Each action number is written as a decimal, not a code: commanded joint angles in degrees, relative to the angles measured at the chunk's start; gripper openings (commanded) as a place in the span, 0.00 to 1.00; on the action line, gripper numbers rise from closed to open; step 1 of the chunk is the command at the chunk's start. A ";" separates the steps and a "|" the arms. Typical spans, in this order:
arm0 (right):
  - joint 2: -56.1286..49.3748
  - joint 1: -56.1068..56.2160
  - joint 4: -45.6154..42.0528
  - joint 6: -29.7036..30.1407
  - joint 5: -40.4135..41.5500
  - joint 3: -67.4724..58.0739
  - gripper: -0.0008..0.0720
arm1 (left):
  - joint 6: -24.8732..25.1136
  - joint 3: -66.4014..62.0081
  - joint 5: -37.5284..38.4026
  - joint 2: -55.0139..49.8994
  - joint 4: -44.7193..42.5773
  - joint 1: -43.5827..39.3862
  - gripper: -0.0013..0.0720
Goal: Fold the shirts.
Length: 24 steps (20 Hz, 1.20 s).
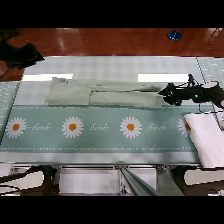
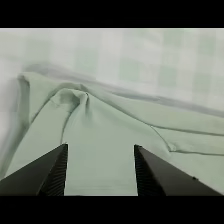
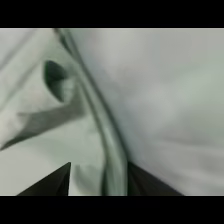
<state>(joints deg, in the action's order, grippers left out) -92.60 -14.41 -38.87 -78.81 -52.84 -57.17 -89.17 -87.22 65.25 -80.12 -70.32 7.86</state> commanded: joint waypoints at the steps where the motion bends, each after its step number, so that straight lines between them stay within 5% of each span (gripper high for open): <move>1: -2.47 3.28 7.04 4.17 1.29 0.31 0.50 | 1.44 3.32 -2.27 1.49 -0.17 -5.77 0.71; 3: -2.38 4.85 7.04 5.64 -1.25 -2.36 0.05 | 1.46 3.32 -2.25 0.24 -0.17 -8.72 0.71; 4: -1.77 5.11 6.75 6.16 -3.72 -4.17 0.04 | 1.46 3.30 -2.25 -0.48 -0.15 -10.25 0.68; 5: -0.31 5.18 5.86 6.16 -5.38 -5.29 0.04 | 1.46 3.30 -2.23 -1.20 -0.13 -11.78 0.43; 6: 2.62 5.18 3.26 5.20 -5.77 -5.55 0.04 | 1.49 3.32 -2.21 -1.92 0.61 -13.11 0.04; 11: 26.38 5.25 -15.72 -4.39 -11.10 -0.26 0.04 | 3.21 3.30 -1.70 -6.64 4.96 -25.20 0.04; 14: 45.48 5.25 -15.50 -7.43 -13.31 7.96 0.04 | 0.37 2.58 -2.29 -11.56 5.42 -34.16 0.04; 17: 58.71 5.25 -15.50 -11.21 -19.39 11.56 0.04 | -1.31 2.25 -5.88 -17.05 15.12 -41.77 0.04; 24: 69.13 5.22 -13.38 -15.30 -23.17 11.65 0.04 | -1.33 -3.58 -6.08 -27.34 22.18 -57.75 0.04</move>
<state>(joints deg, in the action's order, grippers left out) -26.96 -9.19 -52.69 -92.38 -74.41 -45.93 -90.28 -88.29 58.74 -103.72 -51.16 -44.16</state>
